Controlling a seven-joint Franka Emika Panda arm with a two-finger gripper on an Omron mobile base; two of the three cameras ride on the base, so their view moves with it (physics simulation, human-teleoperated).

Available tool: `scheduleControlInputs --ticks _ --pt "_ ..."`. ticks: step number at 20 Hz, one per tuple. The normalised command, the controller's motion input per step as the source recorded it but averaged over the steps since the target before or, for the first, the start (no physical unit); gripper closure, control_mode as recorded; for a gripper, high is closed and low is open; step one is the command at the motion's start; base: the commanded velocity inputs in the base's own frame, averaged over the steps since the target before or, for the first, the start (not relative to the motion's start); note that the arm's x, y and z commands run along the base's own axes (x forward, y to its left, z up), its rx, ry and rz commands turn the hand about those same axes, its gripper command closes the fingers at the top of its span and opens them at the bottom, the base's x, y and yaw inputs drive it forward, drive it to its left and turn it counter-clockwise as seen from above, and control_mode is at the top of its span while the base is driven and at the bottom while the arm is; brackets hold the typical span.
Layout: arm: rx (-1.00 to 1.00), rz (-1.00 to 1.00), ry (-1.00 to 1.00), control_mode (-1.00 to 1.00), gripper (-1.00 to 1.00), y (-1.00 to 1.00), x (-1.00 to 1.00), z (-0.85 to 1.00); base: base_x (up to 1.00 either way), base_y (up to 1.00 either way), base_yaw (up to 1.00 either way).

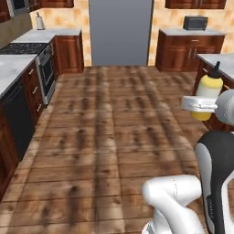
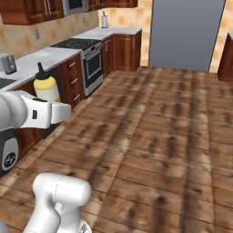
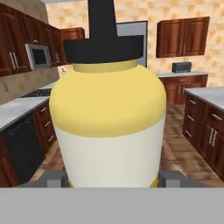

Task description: Take 2 condiments from the cabinet and move them on the counter near the stove.Make sure the condiments are lined up with each other, next to each other.

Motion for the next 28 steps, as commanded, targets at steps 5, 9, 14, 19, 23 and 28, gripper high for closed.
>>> scheduleControlInputs --ticks 5,9,14,19,23,28 --pt "0.00 0.00 0.00 1.00 1.00 0.00 0.00 0.00 1.00 0.00 0.35" --pt "0.00 0.00 0.00 1.00 1.00 0.00 0.00 0.00 1.00 -0.03 0.39" --pt "0.00 0.00 0.00 1.00 1.00 0.00 0.00 0.00 1.00 -0.19 0.35" --pt "0.00 0.00 0.00 1.00 1.00 0.00 0.00 0.00 1.00 -0.43 0.27" --pt "0.00 0.00 0.00 1.00 1.00 0.00 0.00 0.00 1.00 -0.47 0.28" --pt "0.00 0.00 0.00 1.00 1.00 0.00 0.00 0.00 1.00 -0.56 0.30"
